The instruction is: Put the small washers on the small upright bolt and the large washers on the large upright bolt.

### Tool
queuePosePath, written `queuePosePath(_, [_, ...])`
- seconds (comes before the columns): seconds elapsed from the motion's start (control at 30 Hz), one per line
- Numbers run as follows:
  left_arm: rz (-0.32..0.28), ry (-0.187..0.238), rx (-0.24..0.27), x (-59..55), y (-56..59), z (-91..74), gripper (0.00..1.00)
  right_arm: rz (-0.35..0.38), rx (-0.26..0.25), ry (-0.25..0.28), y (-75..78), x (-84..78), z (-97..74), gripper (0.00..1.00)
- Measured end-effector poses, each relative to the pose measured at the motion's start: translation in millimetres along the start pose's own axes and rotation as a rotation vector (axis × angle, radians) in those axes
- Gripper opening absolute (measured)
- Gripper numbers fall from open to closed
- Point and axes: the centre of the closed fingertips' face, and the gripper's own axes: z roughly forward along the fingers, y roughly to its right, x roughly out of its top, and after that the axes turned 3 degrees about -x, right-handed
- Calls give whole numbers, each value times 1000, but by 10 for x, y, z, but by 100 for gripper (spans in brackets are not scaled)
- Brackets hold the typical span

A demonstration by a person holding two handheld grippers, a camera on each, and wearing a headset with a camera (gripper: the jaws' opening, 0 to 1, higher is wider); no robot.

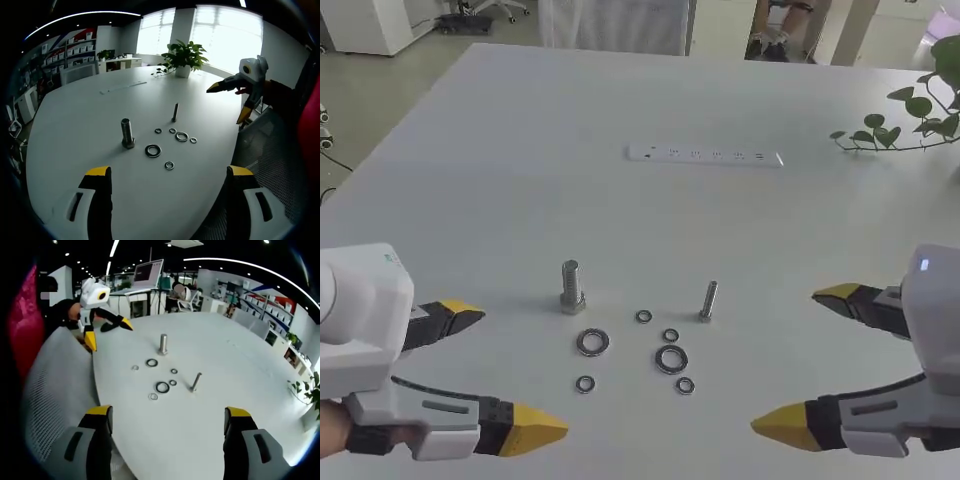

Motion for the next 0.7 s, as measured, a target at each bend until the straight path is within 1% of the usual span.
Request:
queuePosePath(0.3, [0,-1,-2,-7,3,9,95,-1,2,-4,9,-22,7,93])
queuePosePath(0.7, [-1,1,-3,-10,5,5,95,-2,4,-9,-24,-18,9,92])
